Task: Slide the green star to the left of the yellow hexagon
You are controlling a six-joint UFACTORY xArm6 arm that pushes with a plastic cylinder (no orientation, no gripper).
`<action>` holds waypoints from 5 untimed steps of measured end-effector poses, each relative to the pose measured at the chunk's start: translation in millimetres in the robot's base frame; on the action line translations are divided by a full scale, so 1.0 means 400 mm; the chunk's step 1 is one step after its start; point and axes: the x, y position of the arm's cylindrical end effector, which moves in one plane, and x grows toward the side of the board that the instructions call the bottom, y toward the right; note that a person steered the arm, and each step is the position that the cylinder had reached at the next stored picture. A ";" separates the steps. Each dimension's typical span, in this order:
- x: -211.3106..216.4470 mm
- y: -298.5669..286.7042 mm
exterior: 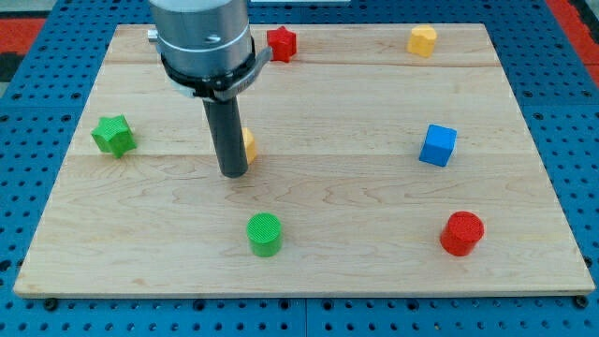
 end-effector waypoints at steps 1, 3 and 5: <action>-0.063 -0.069; -0.052 -0.208; 0.084 -0.323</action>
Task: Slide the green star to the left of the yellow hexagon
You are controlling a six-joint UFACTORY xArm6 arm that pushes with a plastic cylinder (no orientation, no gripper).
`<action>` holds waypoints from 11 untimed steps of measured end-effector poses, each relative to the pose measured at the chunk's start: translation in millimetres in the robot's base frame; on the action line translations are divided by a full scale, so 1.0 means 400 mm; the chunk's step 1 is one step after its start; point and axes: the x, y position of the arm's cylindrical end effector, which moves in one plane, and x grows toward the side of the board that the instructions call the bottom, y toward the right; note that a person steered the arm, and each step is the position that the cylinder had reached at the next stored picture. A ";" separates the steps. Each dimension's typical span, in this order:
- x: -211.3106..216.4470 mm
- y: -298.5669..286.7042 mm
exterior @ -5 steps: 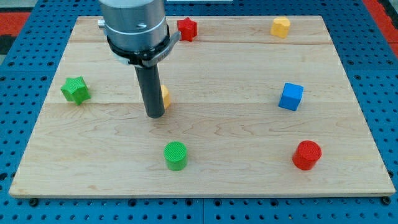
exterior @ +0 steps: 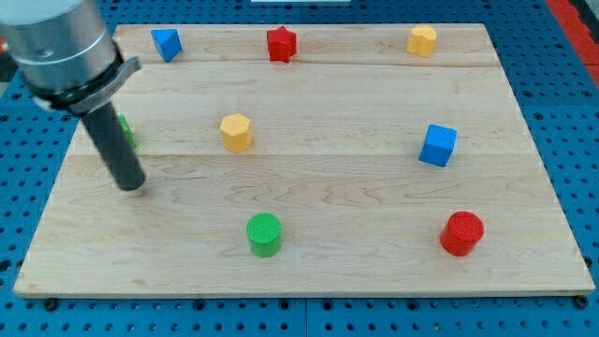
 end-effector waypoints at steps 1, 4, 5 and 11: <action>-0.025 -0.225; -0.201 -0.162; -0.176 -0.051; -0.192 0.147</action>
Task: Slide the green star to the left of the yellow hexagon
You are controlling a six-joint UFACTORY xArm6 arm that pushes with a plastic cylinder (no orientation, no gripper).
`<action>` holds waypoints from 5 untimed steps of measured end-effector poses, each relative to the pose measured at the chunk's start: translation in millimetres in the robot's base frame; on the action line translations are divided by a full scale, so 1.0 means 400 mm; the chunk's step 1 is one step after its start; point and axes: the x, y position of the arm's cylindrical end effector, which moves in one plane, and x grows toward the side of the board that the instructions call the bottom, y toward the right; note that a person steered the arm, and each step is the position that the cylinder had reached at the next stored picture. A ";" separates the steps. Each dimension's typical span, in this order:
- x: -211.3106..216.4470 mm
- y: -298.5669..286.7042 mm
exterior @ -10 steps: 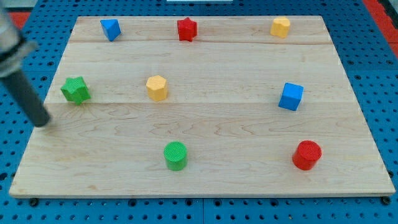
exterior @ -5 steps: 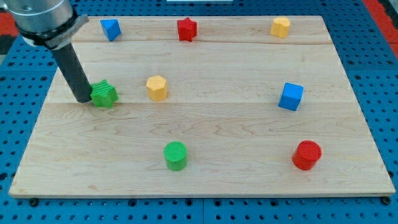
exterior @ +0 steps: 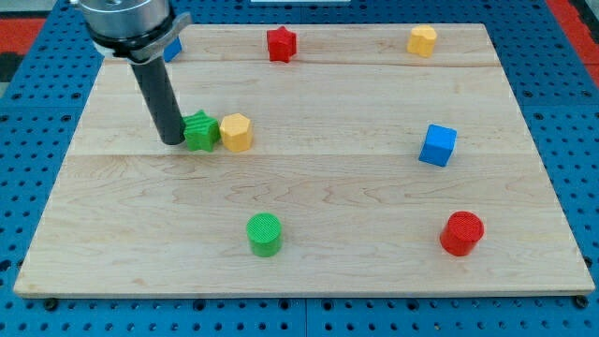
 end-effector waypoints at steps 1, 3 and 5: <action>-0.027 0.008; -0.257 -0.101; -0.366 -0.352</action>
